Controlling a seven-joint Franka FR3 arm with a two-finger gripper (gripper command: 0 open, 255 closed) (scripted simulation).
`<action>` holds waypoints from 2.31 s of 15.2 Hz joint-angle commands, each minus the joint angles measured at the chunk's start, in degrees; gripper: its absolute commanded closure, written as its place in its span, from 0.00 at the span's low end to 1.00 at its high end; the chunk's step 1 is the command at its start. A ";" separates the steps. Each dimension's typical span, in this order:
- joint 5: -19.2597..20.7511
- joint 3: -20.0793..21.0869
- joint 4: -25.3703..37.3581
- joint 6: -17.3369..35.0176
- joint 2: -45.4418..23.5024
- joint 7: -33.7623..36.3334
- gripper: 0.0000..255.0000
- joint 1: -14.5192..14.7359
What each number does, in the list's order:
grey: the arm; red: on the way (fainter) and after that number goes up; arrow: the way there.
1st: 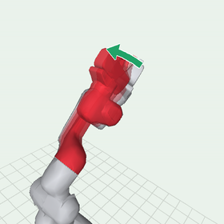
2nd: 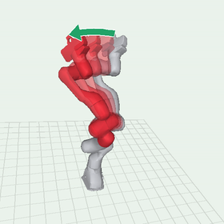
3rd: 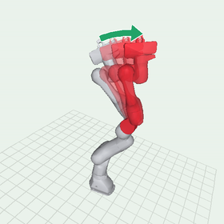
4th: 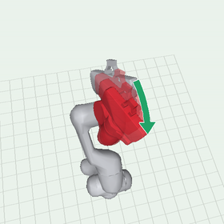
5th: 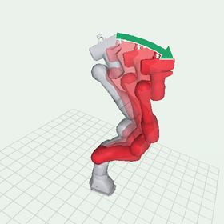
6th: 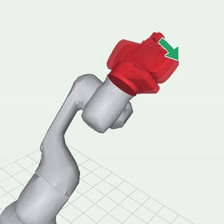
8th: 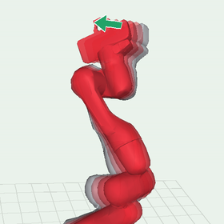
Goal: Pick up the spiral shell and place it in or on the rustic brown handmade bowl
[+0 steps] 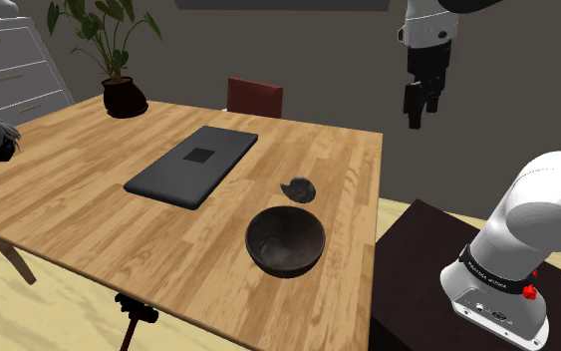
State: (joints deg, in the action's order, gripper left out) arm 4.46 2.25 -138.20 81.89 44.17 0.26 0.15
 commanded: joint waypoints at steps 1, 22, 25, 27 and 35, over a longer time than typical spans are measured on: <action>0.00 0.00 0.00 0.00 0.00 0.00 0.00 0.00; -4.88 8.08 8.36 32.46 -36.60 2.28 0.00 6.86; -4.41 9.17 11.92 35.40 -42.48 2.75 0.00 7.73; -4.09 9.61 13.69 36.53 -45.12 2.98 0.00 8.16; -3.48 9.60 10.19 42.36 -47.50 3.43 0.00 8.21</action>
State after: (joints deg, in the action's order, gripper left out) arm 0.93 11.85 -127.68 123.73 -3.17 3.68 8.36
